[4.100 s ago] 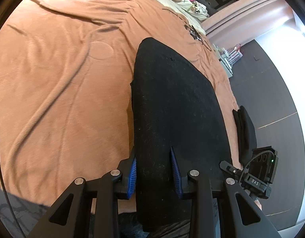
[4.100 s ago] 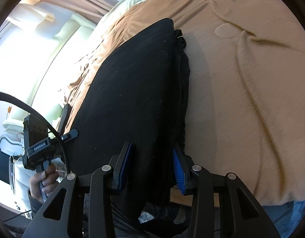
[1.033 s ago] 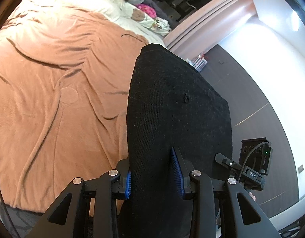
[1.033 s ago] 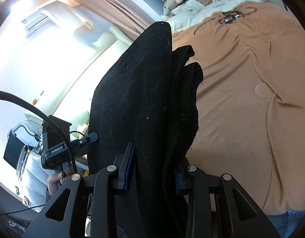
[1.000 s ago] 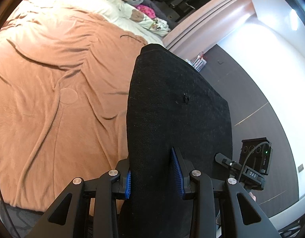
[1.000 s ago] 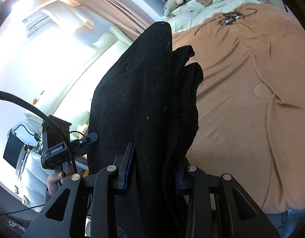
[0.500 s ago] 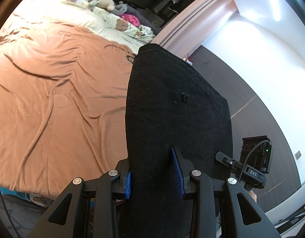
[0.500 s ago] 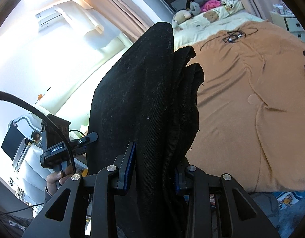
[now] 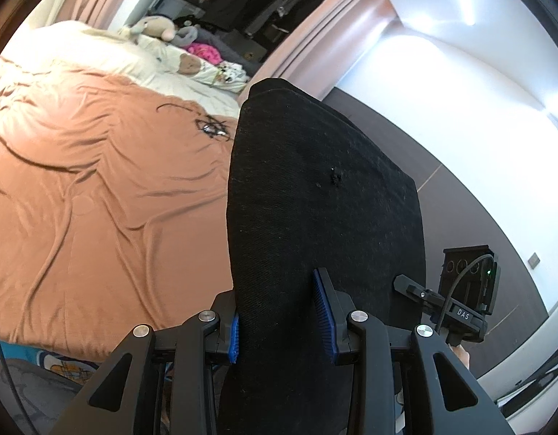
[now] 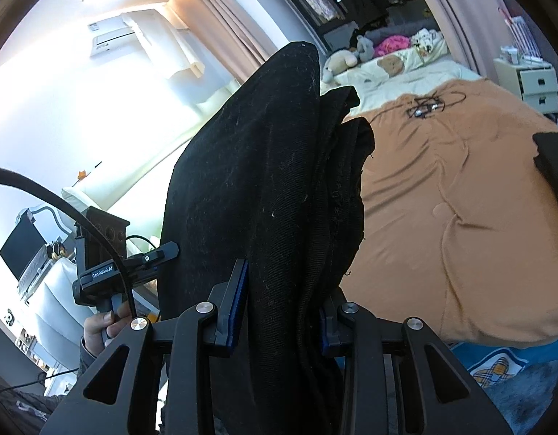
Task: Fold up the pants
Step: 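Lift the black trouser stack off the duvet with both grippers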
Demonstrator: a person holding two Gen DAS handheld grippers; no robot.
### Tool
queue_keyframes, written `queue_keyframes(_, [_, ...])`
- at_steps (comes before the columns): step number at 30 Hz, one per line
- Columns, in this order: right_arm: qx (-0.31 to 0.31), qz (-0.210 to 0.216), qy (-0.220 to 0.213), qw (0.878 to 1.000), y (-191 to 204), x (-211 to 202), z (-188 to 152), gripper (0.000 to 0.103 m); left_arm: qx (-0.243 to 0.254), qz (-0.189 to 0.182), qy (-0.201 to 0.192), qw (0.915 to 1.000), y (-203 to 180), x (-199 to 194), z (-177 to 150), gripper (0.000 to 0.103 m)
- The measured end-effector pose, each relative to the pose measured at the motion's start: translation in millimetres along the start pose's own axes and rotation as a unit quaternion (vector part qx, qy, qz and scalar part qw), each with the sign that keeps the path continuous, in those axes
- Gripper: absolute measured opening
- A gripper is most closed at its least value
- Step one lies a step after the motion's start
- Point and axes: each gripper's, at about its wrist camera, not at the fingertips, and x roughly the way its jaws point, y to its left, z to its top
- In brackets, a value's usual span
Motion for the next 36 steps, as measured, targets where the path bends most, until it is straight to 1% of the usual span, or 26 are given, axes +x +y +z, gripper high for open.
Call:
queue_keyframes(8, [-0.017, -0.006, -0.023, 1.000, -7.7, -17.0, 0.9, 0.029, 0.023, -0.016, -0.010, 0.9996, -32.9, -4.7, -4.1, 0.036])
queue_keyframes(13, [-0.026, -0.007, -0.033, 0.999, -18.2, -23.0, 4.3, 0.029, 0.035, -0.028, -0.011, 0.9989, -49.7, 1.7, -2.8, 0.036])
queue_keyframes(18, [-0.035, -0.011, -0.044, 0.998, -32.0, -28.7, 10.0, 0.029, 0.047, -0.033, -0.012, 0.9983, -67.0, 13.9, 1.5, 0.036])
queue_keyframes(26, [-0.044, -0.023, -0.069, 0.996, -47.4, -44.0, 13.4, 0.029, 0.078, -0.041, 0.004, 0.9961, -98.5, 33.8, 9.5, 0.036])
queue_keyframes(27, [-0.045, -0.025, -0.072, 0.996, -47.3, -46.4, 10.1, 0.029, 0.083, -0.045, 0.007, 0.9955, -103.1, 38.1, 11.7, 0.036])
queue_keyframes(36, [-0.048, -0.055, -0.091, 0.993, -59.5, -56.1, 14.8, 0.028, 0.103, -0.076, 0.026, 0.9914, -123.3, 80.2, 27.8, 0.036])
